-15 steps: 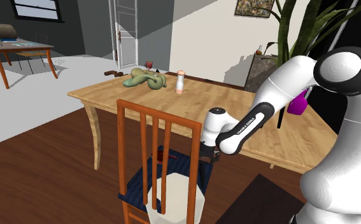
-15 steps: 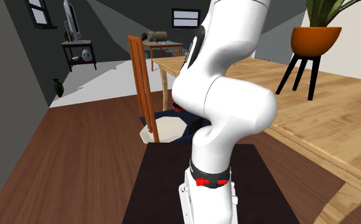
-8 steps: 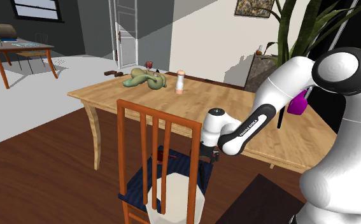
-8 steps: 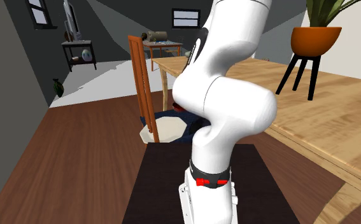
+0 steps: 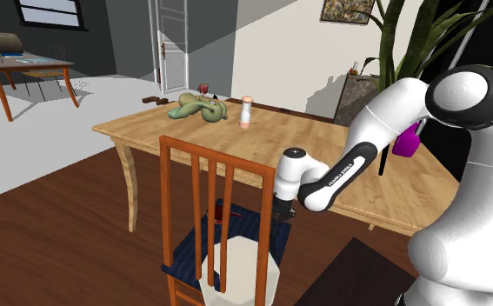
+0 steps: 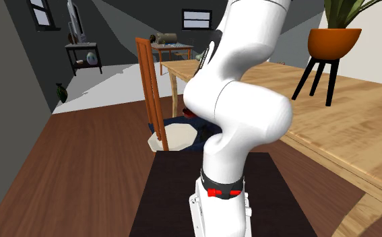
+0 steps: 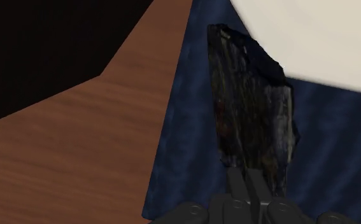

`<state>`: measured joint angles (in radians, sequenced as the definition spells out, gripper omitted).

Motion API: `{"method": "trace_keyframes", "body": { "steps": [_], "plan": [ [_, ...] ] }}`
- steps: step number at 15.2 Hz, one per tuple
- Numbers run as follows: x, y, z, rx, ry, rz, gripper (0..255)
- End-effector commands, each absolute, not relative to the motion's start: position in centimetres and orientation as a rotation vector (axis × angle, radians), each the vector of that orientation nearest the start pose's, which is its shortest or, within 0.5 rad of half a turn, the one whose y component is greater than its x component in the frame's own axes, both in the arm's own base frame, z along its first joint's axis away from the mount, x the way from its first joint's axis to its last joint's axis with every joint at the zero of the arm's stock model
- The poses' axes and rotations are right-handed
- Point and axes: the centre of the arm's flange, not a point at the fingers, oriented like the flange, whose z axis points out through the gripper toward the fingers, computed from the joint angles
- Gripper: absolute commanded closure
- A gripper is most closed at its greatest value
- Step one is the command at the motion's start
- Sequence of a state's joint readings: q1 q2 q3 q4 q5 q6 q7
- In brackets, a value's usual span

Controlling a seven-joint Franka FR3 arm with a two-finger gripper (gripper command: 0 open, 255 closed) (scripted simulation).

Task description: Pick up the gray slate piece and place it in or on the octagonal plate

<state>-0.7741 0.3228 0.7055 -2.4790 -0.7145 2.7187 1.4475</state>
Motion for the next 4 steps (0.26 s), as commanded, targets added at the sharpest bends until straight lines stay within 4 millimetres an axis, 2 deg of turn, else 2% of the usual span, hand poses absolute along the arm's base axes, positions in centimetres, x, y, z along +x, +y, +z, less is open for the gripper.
{"method": "trace_keyframes", "body": {
  "steps": [1,2,3,4],
  "plan": [
    [46.6,-1.5,15.5,-2.947,1.084,-0.004,255],
    [46.6,-2.3,15.0,-2.948,1.086,-0.004,255],
    [47.8,-3.5,15.1,-2.949,1.085,-0.004,255],
    [48.1,-2.7,13.5,-2.963,1.087,0.003,255]
  ]
}}
